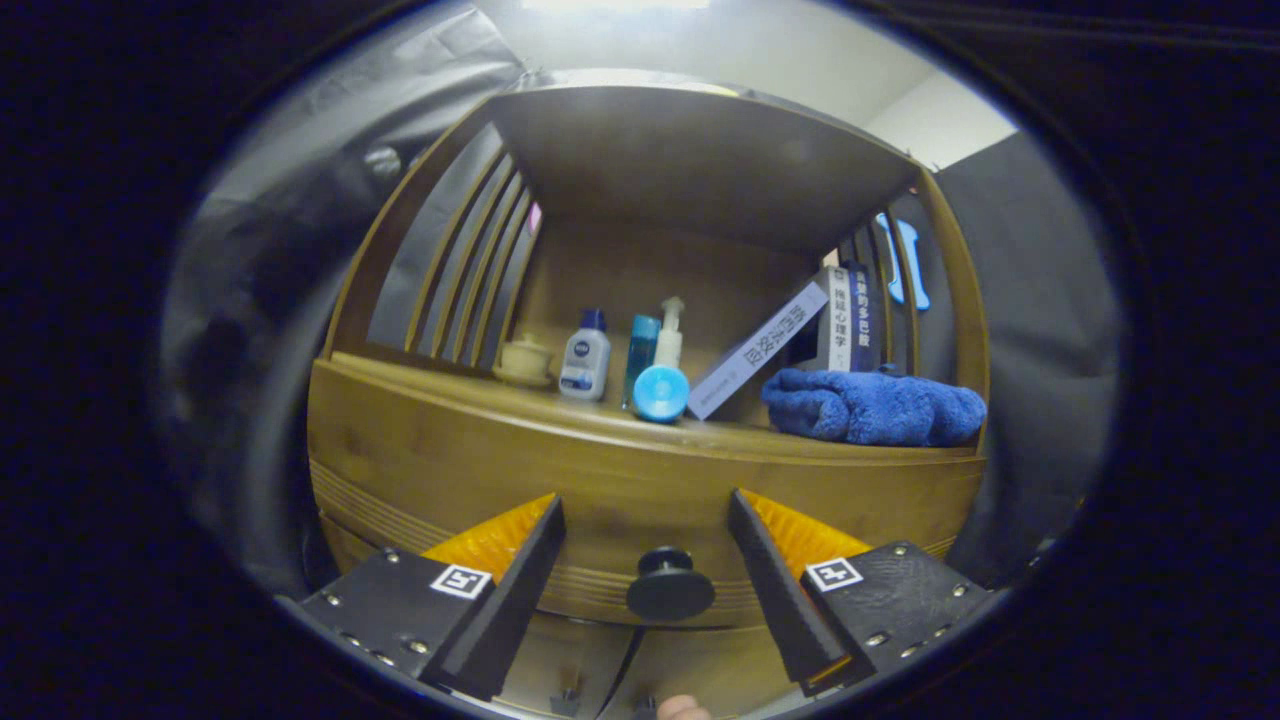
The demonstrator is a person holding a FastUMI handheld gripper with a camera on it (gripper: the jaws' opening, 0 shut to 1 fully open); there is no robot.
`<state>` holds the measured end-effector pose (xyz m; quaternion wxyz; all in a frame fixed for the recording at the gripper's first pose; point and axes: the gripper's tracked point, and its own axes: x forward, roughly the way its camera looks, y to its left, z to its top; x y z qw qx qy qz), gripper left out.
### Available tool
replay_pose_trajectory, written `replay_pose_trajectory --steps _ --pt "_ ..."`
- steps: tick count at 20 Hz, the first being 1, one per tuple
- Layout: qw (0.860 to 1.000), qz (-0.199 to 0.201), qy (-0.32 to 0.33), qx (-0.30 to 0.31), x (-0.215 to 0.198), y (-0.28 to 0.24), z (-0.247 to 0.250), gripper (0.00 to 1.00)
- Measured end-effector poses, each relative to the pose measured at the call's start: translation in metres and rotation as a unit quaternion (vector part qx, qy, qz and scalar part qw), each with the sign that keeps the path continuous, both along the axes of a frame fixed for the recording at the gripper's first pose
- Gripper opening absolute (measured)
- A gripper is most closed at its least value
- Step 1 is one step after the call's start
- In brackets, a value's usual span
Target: Pull open the drawer, take out the items inside it, and place them on the countertop above the cabinet.
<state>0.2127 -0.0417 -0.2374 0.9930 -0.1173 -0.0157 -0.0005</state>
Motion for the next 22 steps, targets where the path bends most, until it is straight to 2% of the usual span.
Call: replay_pose_trajectory --steps 3,6,11,15,19,22 --pt "1.0 0.013 0.011 -0.002 -0.032 0.011 0.011 0.96" --pt "1.0 0.021 0.011 0.006 -0.068 0.021 0.044 0.96" --pt "0.998 0.01 0.044 0.048 -0.127 0.028 0.114 0.96" --pt "0.995 0.002 0.04 0.095 -0.169 0.032 0.183 0.96" --pt "0.993 0.0 0.024 0.118 -0.208 0.035 0.243 0.96" --pt "0.991 0.006 0.025 0.13 -0.228 0.037 0.269 0.96"
